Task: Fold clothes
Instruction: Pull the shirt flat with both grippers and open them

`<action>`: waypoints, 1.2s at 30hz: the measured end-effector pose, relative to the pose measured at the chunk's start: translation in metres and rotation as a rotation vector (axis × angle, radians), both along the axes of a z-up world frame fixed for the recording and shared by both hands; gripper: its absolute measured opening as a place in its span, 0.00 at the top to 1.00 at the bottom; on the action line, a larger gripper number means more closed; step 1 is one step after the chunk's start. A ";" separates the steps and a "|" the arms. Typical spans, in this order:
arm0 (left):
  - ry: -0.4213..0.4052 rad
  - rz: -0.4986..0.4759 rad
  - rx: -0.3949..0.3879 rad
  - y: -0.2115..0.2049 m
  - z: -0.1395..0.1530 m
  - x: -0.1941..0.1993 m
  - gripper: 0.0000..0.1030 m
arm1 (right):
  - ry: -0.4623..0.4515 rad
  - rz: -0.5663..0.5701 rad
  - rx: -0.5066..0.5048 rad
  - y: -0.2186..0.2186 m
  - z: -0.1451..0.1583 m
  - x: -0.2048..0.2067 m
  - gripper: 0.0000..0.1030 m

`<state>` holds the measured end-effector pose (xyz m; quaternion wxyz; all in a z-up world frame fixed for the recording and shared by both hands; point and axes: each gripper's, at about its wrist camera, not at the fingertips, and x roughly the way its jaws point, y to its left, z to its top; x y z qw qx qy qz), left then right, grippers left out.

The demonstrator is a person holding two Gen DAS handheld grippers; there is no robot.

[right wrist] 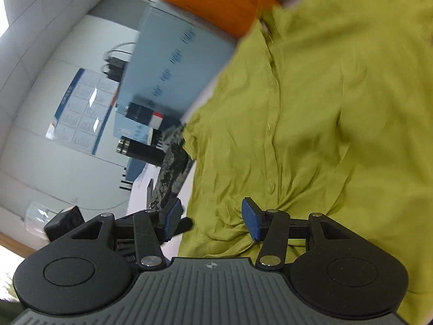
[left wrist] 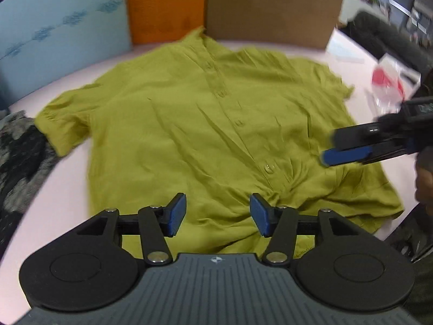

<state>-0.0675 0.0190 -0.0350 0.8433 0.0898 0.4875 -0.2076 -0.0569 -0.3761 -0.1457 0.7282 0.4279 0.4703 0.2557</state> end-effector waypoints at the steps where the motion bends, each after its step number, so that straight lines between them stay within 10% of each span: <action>1: 0.023 -0.012 0.022 -0.010 -0.010 0.000 0.52 | 0.057 0.013 -0.036 0.004 -0.015 -0.001 0.55; 2: 0.046 -0.025 0.043 -0.021 -0.021 0.001 0.52 | 0.110 0.031 -0.075 0.009 -0.028 -0.003 0.73; 6: 0.046 0.005 0.066 -0.019 -0.037 -0.008 0.42 | 0.114 0.072 -0.068 -0.002 -0.031 -0.014 0.74; 12: 0.058 0.055 0.107 -0.022 -0.038 -0.005 0.27 | -0.043 0.118 -0.102 -0.010 -0.003 -0.012 0.33; 19: 0.084 0.230 0.053 -0.006 -0.017 -0.003 0.27 | -0.170 0.076 -0.079 -0.045 0.018 -0.018 0.21; 23: 0.043 0.286 0.025 -0.002 0.004 -0.004 0.27 | -0.091 0.040 -0.082 -0.065 -0.006 -0.021 0.18; 36: 0.119 0.362 0.192 -0.007 -0.008 0.045 0.26 | -0.080 -0.022 -0.089 -0.064 -0.005 -0.036 0.16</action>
